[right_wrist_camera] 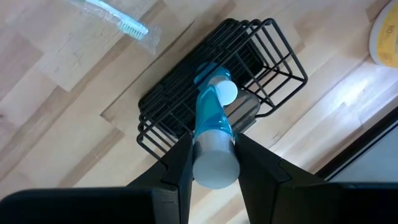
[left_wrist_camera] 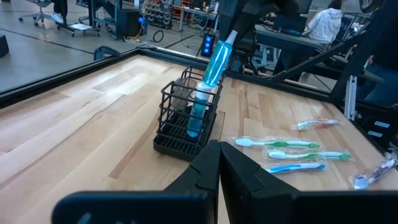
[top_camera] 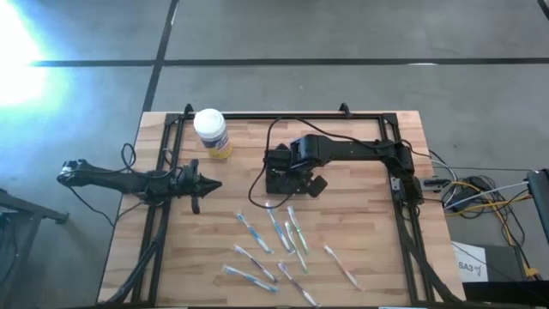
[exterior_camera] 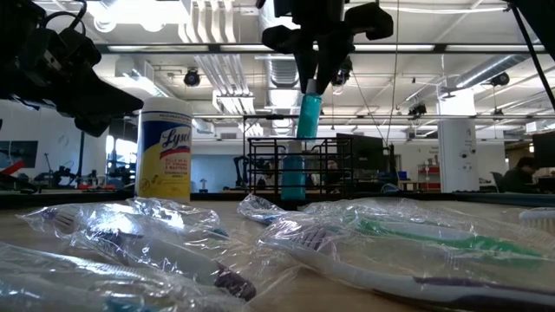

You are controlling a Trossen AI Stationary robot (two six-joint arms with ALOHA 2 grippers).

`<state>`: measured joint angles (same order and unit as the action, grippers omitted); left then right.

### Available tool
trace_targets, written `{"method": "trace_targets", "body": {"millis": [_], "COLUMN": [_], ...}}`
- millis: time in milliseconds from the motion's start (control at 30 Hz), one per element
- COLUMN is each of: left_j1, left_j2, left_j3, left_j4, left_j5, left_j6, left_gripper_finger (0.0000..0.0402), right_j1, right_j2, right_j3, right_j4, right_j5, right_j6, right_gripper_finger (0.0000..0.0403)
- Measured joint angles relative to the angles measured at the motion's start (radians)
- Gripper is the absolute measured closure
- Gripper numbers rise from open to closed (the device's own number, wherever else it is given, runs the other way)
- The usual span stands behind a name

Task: Pick & Place toothbrushing station
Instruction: Put the mouthwash into the black mesh organizer

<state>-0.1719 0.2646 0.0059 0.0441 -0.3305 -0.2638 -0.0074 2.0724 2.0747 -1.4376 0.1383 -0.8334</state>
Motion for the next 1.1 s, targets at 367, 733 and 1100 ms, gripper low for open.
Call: {"method": "trace_targets", "body": {"millis": [367,733,1100], "left_j1": [0.0,0.0,0.0], "left_j2": [0.001,0.001,0.001], "left_j3": [0.0,0.0,0.0], "left_j4": [0.0,0.0,0.0], "left_j5": [0.0,0.0,0.0], "left_j6": [0.0,0.006,0.021], "left_gripper_finger": [0.0388,0.0388,0.0388], "right_j1": [0.0,0.001,0.001], "right_j2": [-0.005,-0.003,0.0], "right_j3": [-0.002,0.011,0.011], "right_j4": [-0.003,-0.03,-0.047], "right_j5": [0.019,0.049,0.075], "right_j6": [-0.028,-0.074,-0.11], "right_gripper_finger": [0.0312,0.0312,0.0312]}}
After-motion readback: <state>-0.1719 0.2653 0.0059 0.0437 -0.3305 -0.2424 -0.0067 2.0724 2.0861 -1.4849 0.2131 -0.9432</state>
